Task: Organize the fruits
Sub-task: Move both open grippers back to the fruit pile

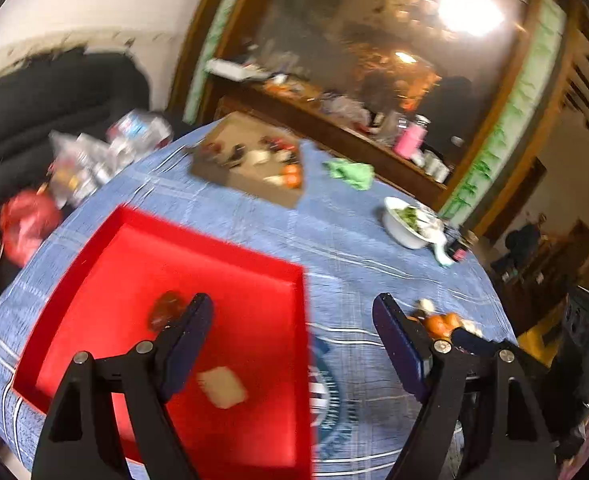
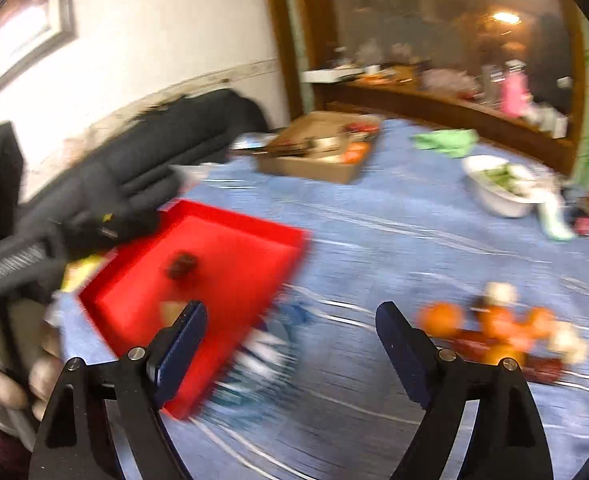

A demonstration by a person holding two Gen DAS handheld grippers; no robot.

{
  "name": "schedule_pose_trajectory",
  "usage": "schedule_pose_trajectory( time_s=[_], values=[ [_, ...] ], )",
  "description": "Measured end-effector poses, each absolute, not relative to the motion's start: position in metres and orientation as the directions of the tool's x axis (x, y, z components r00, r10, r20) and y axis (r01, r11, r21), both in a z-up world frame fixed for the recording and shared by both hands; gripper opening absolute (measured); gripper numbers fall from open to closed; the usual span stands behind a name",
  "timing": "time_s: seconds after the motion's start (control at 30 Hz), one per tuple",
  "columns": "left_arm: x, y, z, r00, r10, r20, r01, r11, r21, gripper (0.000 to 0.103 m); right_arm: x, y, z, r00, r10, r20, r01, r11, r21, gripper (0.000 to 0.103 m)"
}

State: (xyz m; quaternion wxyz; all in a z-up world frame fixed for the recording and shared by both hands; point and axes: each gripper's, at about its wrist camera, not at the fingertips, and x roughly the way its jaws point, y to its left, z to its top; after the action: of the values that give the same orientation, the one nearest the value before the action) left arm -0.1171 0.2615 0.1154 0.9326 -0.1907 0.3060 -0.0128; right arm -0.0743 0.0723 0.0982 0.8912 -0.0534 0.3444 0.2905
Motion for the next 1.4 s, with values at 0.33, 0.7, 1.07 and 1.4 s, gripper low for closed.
schedule_pose_trajectory(
  time_s=[0.33,0.7,1.07,1.4],
  values=[
    [-0.1,0.151,0.098,0.792,-0.363,-0.491,0.156,0.898,-0.412,0.081,-0.075,-0.152,0.077,0.809,0.248,-0.533,-0.054,0.934,0.352,0.09],
    [-0.085,0.067,0.05,0.767,-0.295,-0.57,0.183,0.952,-0.246,0.081,-0.098,-0.237,0.049,0.863,0.108,-0.494,0.157,0.872,0.464,0.089],
    [-0.117,0.089,0.048,0.801,-0.262,-0.538,0.114,0.949,-0.294,0.081,-0.14,-0.283,0.054,0.897,-0.019,-0.441,0.232,0.87,0.434,0.09],
    [-0.157,0.087,0.047,0.742,-0.286,-0.607,0.188,0.957,-0.222,0.081,-0.155,-0.288,0.068,0.85,-0.162,-0.501,0.289,0.939,0.187,0.09]
  ],
)
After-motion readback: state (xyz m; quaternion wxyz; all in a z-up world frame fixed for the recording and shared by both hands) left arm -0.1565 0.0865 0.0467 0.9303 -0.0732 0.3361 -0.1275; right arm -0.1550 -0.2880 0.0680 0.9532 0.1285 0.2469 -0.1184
